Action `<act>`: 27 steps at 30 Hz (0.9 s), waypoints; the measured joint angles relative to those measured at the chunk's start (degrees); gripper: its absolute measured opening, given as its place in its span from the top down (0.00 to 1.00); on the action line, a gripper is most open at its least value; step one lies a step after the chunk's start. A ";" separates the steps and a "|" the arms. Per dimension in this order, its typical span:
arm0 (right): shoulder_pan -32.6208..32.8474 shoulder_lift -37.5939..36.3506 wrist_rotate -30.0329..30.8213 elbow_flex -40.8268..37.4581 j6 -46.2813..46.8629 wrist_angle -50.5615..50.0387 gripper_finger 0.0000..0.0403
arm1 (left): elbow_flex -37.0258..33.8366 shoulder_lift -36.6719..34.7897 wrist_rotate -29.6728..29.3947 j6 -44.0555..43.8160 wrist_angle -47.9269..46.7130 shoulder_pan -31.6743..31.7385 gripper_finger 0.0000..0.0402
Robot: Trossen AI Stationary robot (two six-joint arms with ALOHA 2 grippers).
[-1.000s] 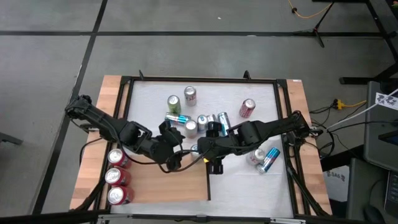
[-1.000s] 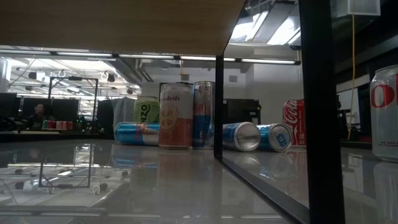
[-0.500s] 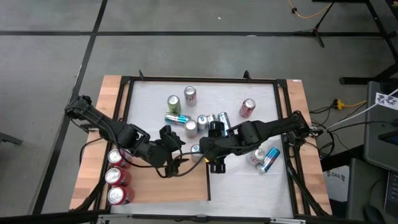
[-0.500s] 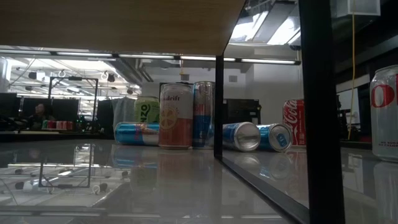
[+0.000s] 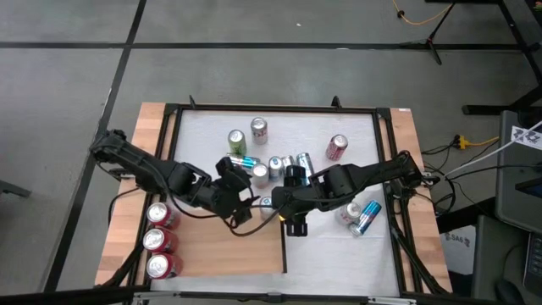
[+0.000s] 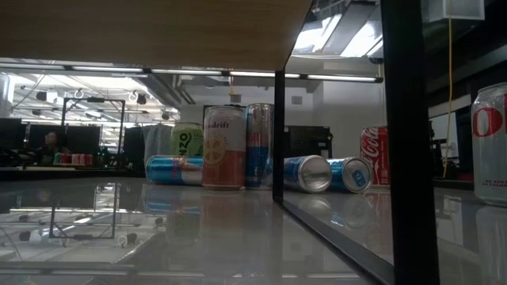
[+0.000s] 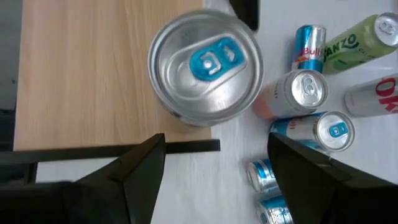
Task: Place canned beverage on shelf
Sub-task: Put the blue soda can on the shelf
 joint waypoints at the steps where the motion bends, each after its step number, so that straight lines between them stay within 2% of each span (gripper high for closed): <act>1: 0.00 0.00 0.41 0.00 0.70 0.57 0.33 | 0.00 0.34 0.88 0.39 0.60 0.24 0.25; 4: 0.00 0.00 0.44 0.00 1.14 1.03 0.33 | -0.02 1.27 2.76 1.41 1.82 0.29 0.25; 24: 0.04 -0.07 1.96 0.00 1.10 0.62 0.33 | -0.02 1.20 3.96 -2.49 1.44 -2.64 0.25; 27: 0.02 -0.09 3.88 0.00 1.38 -0.29 0.33 | -0.02 1.20 4.27 -3.39 1.67 -3.01 0.25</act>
